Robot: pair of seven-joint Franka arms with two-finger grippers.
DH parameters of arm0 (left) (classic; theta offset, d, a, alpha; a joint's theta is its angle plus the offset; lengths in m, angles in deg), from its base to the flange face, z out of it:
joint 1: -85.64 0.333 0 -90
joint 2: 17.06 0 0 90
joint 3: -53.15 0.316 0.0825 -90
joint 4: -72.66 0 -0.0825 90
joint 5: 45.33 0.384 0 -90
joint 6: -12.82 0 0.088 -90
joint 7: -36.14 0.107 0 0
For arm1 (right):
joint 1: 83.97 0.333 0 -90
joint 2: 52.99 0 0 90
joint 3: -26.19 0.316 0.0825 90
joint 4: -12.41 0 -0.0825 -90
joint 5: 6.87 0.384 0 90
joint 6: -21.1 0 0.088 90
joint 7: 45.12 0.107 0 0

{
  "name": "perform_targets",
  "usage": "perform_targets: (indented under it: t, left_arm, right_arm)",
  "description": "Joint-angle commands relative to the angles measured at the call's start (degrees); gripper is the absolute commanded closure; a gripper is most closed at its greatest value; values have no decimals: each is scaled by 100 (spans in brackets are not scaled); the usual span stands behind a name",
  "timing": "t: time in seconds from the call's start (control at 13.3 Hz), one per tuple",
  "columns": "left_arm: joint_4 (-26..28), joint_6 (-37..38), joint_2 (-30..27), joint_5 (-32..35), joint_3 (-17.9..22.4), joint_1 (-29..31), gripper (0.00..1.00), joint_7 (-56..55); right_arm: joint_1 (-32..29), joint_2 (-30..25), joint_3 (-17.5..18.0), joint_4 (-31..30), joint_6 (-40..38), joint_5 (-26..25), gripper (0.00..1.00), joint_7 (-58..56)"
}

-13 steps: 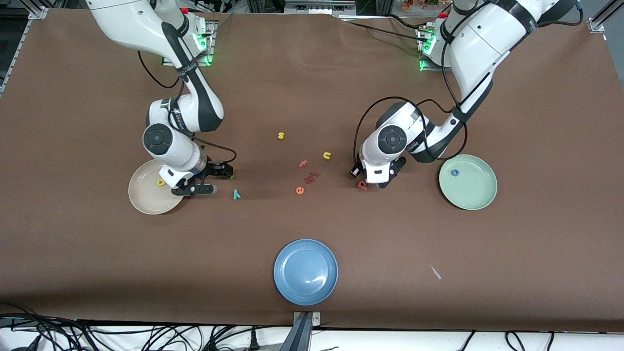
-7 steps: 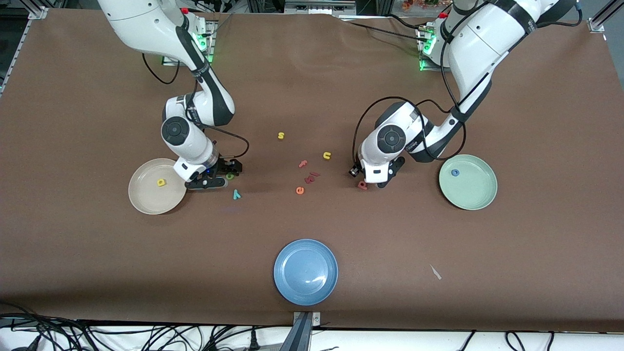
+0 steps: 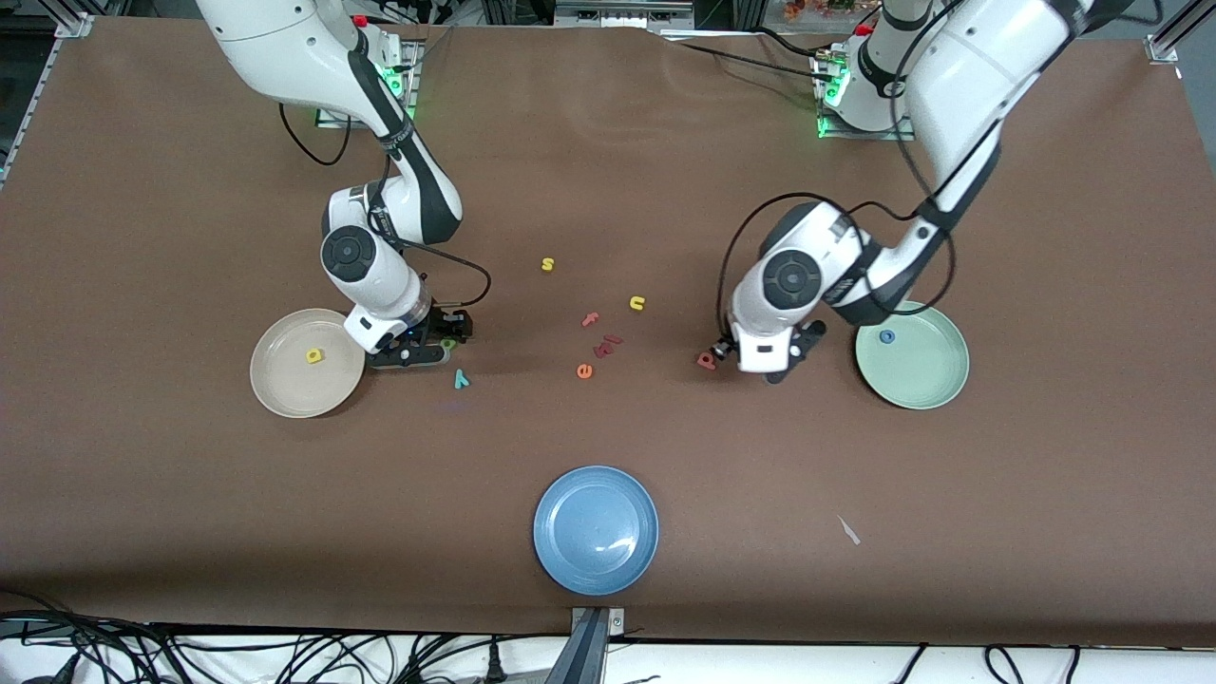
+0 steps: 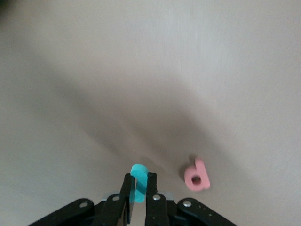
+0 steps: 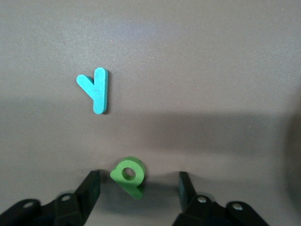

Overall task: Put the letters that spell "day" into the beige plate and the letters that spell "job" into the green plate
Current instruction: 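Grasp the green p with the right gripper while the left gripper grasps the cyan letter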

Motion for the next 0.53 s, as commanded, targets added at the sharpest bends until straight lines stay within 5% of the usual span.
perform_targets:
  t: [0.0,0.45]
  left_arm:
    - [155,661,-656,-225,-370,869,100,985]
    - [234,1630,-746,-306,-653,2944,100,4052]
  right_arm:
    - [31,-8,5,-21,45,116,40,40]
    - [83,19,14,14,36,116,57,207]
